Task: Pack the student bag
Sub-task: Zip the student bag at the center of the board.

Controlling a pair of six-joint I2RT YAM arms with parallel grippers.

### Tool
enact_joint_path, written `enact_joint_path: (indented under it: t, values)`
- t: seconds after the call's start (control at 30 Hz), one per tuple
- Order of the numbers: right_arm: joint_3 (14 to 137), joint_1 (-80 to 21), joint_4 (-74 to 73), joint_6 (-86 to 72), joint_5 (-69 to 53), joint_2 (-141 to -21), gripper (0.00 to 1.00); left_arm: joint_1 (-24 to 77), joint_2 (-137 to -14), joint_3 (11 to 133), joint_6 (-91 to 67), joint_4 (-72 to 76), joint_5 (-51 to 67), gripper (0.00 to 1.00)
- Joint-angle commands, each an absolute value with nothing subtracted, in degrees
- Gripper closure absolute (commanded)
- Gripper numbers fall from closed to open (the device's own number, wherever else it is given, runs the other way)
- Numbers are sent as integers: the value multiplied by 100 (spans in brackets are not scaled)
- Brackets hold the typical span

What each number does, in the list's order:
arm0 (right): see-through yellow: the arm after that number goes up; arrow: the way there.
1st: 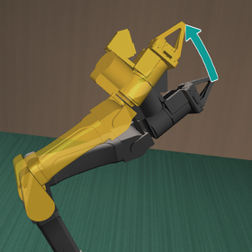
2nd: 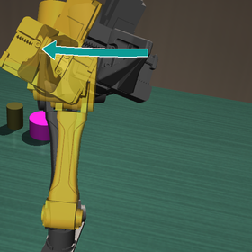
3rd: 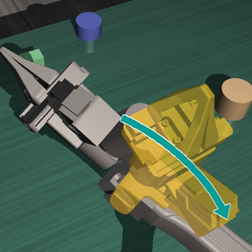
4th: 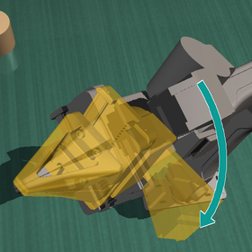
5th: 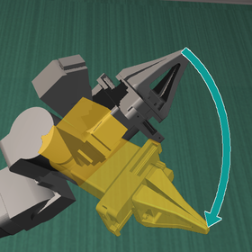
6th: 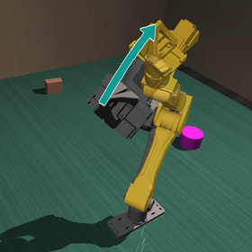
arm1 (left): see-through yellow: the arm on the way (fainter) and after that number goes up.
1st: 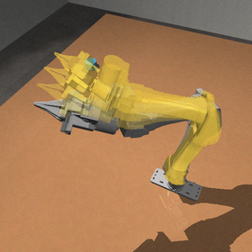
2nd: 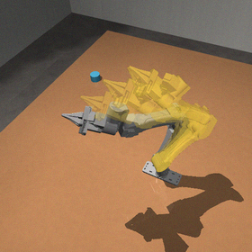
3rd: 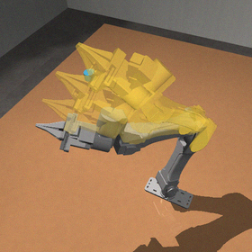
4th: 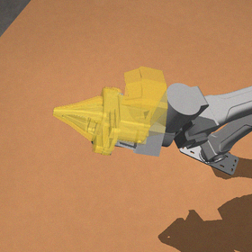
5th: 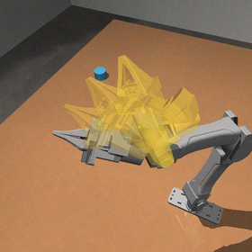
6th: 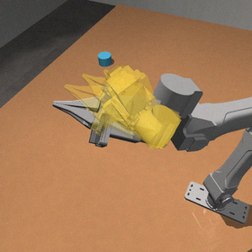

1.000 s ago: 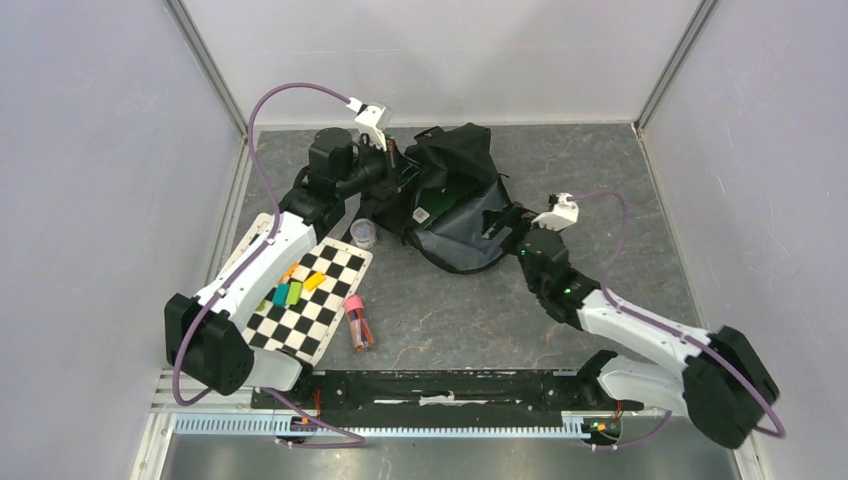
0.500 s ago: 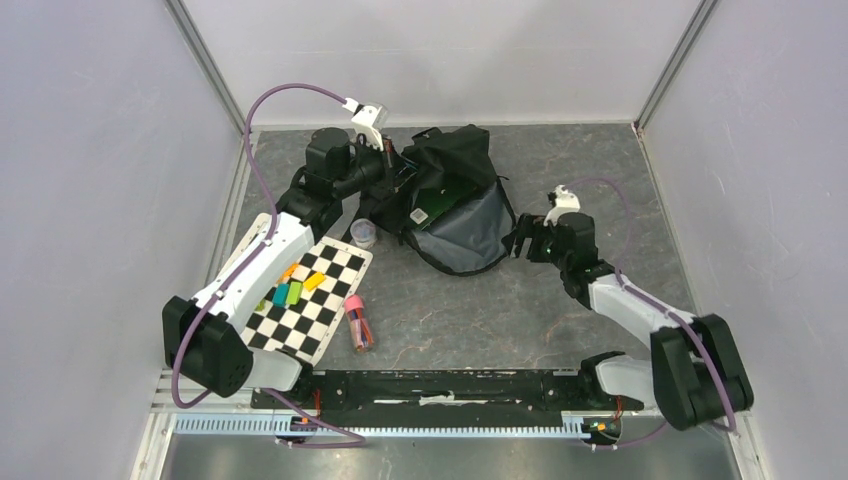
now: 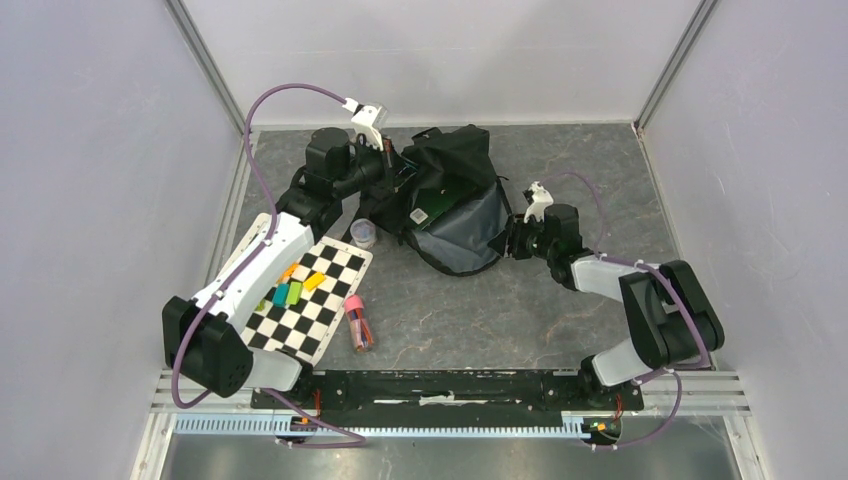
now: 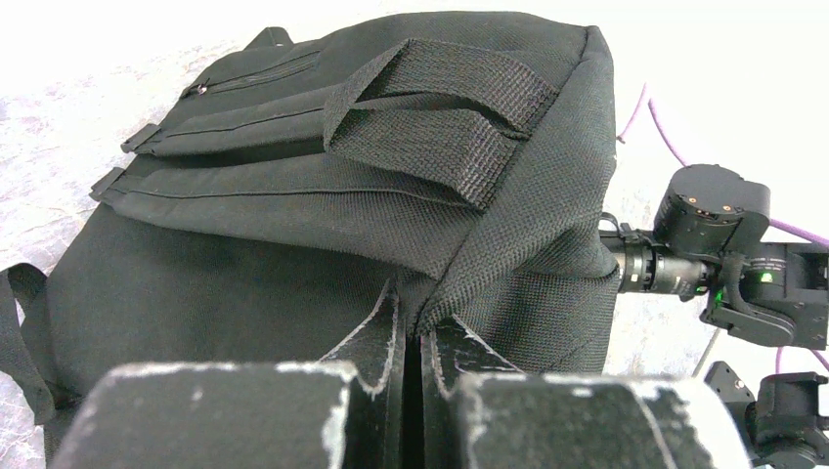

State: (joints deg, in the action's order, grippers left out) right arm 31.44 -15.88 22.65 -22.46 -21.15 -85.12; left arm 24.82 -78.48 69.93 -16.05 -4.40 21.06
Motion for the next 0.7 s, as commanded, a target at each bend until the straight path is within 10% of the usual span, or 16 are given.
enact_joint_path:
  t: [0.0,0.13,0.2,0.43,0.67]
  values:
    - [3483,-1560,3088,-2290,-2631,-8731,69,2408,-7662,7318,-1847,-413,2127,92]
    - [3616,-1556,3230,-2613,-2803,-8358,100,2409,-7664,7220,-1764,-429,2105,92]
    - [3667,-1560,3140,-2754,-2755,-8099,100,2408,-7642,7071,-1638,-431,2027,88]
    - [3890,-1555,2075,-2807,-2339,-7809,100,2410,-7025,6222,-1094,-553,2008,1]
    - [3897,-1558,1974,-2971,-2284,-7821,100,2410,-4996,4242,-1464,-63,1530,0]
